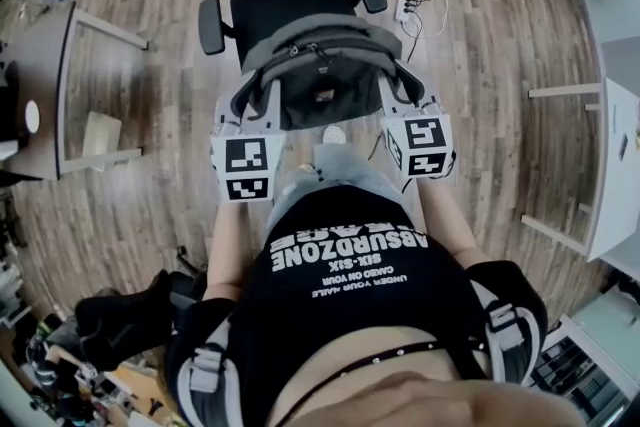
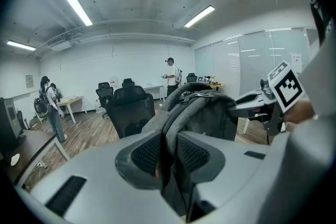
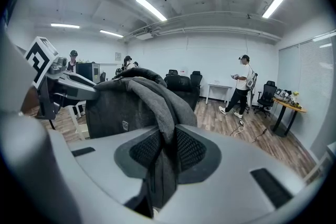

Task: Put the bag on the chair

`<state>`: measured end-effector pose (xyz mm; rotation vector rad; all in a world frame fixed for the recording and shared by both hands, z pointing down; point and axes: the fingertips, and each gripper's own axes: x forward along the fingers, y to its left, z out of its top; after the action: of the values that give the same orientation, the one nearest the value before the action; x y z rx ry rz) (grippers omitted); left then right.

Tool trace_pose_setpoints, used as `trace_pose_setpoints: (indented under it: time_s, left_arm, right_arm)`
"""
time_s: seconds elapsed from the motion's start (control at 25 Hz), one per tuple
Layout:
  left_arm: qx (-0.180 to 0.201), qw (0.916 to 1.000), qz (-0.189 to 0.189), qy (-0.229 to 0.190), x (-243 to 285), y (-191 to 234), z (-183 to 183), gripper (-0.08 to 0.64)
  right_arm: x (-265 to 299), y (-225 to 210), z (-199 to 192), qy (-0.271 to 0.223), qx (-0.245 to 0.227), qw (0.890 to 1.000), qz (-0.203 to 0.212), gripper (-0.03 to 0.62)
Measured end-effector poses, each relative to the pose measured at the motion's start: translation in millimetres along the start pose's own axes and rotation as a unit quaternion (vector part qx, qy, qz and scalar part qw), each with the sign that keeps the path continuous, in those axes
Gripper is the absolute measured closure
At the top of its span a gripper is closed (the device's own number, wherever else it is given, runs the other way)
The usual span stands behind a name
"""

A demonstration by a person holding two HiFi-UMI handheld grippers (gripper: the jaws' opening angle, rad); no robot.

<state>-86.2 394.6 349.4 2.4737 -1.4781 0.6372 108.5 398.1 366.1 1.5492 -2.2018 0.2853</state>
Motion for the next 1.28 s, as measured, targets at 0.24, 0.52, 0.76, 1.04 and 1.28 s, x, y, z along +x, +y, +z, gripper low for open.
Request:
trace_pose_setpoints:
  time_s: [0.24, 0.52, 0.76, 1.04, 1.28]
  left_arm:
    - [-0.003, 0.9997, 0.025, -0.005, 27.3, 9.1, 16.6, 0.462]
    - [-0.021, 0.9983, 0.053, 0.001, 53.8, 23.2, 18.6, 0.462]
    - [-0.029, 0.9973, 0.065, 0.014, 64.2, 27.0, 17.9, 0.462]
    - [-0.031, 0.9971, 0.067, 0.019, 77.3, 35.2, 21.3, 0.462]
    - [-0.038, 0.9974, 0.054, 0.028, 101.7, 54.3, 22.7, 0.462]
  right_arm:
    - [29.9, -21.4, 14.9, -0.009, -0.008, 1.0, 0.013, 0.508]
    - [62.1, -32.1, 21.3, -0.015, -0.022, 0.999, 0.045, 0.507]
    - [77.6, -37.1, 20.5, -0.009, -0.021, 0.998, 0.061, 0.506]
    - [94.0, -41.6, 23.6, -0.005, -0.016, 0.998, 0.066, 0.506]
    - [122.2, -45.4, 29.7, 0.008, -0.013, 0.998, 0.062, 0.506]
